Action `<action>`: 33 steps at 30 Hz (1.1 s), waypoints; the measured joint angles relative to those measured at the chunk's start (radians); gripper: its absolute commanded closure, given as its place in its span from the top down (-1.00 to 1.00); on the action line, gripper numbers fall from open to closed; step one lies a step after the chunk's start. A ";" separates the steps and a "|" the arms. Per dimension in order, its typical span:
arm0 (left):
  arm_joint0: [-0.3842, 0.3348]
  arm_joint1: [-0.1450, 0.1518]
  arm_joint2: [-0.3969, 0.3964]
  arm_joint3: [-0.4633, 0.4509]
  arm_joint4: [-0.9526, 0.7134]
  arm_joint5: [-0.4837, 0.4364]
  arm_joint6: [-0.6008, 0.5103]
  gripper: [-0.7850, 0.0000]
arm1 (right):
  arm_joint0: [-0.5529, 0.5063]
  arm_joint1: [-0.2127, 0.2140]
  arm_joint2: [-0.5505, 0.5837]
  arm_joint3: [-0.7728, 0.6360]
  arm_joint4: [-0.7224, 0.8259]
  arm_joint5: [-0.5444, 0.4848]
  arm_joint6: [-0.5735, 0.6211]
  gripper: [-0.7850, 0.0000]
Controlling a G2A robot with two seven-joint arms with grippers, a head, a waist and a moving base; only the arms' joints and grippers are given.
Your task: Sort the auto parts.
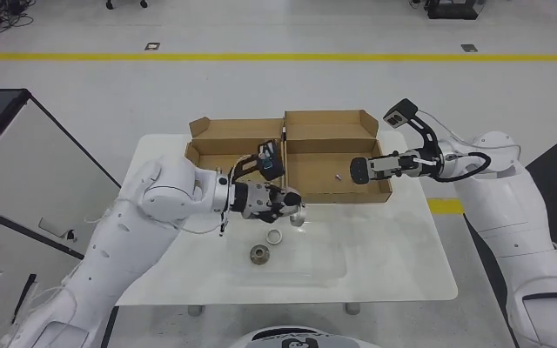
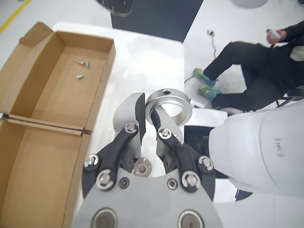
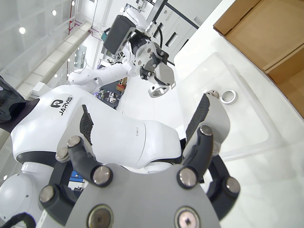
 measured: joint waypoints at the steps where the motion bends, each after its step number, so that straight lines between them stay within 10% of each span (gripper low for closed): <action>1: 0.010 0.002 -0.014 0.006 -0.024 -0.030 0.030 -1.00 | 0.000 0.000 0.000 0.000 0.000 0.000 0.000 1.00; 9: 0.017 0.000 -0.066 0.071 -0.223 -0.296 0.268 -1.00 | 0.000 0.000 0.000 0.000 0.000 0.000 0.000 1.00; 23: 0.014 0.000 -0.065 0.069 -0.224 -0.292 0.273 -1.00 | 0.000 0.000 0.000 0.000 0.000 0.000 0.000 1.00; 33: 0.018 -0.015 -0.073 0.062 -0.386 -0.296 0.480 -1.00 | 0.000 0.000 0.000 0.000 0.000 0.000 0.000 1.00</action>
